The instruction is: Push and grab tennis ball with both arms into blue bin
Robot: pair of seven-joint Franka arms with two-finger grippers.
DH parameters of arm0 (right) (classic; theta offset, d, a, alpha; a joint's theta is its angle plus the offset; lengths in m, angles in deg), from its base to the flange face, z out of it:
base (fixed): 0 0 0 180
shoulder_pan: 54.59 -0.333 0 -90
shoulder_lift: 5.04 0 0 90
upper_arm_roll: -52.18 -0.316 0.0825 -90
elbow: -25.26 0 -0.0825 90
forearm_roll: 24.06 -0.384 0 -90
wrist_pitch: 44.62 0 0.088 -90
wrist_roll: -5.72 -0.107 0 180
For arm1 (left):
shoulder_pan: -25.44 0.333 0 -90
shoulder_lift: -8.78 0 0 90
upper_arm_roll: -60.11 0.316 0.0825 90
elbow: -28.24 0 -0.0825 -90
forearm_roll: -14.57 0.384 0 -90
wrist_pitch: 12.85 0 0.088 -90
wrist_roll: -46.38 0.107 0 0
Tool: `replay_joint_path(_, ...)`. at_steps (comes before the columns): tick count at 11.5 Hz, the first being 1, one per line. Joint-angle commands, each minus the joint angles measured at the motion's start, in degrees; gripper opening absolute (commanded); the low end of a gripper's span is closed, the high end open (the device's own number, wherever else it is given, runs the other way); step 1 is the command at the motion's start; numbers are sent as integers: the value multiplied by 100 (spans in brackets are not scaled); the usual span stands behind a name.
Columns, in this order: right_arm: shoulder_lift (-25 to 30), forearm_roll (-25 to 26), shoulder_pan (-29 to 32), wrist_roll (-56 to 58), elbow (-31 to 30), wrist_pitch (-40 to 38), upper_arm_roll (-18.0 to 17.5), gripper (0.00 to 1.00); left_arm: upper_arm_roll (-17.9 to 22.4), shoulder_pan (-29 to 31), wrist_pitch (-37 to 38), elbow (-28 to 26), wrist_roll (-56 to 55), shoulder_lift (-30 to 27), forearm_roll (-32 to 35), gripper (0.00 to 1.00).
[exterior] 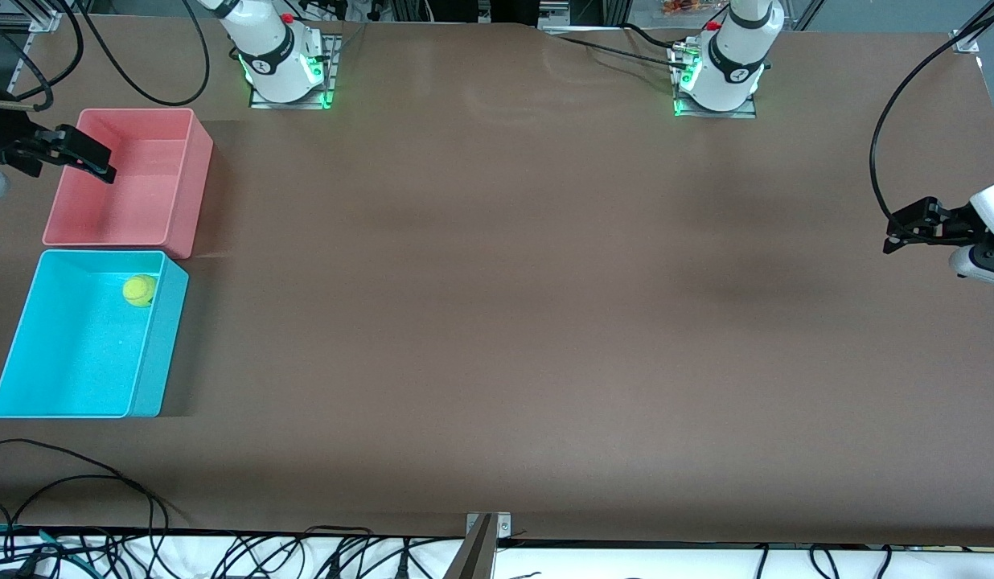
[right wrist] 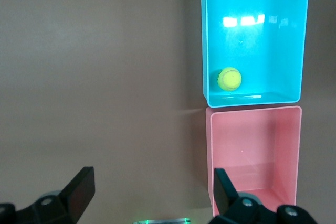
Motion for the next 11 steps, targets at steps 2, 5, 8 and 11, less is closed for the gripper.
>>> replay_joint_path(2, -72, -110, 1, 100, 272, -190, 77, 100, -14, -12, 121, 28, 7, -36, 176, 100)
replay_joint_path(5, -72, -136, -8, 179, 272, -190, 156, 100, -5, -4, 121, 2, 7, -28, 185, 100)
replay_joint_path(8, -63, -250, -17, 258, 272, -207, 192, 100, -5, 14, 121, -16, 7, -28, 185, 100)
replay_joint_path(11, -55, -250, -17, 250, 272, -216, 192, 100, -5, 23, 121, -24, 7, -28, 185, 100)
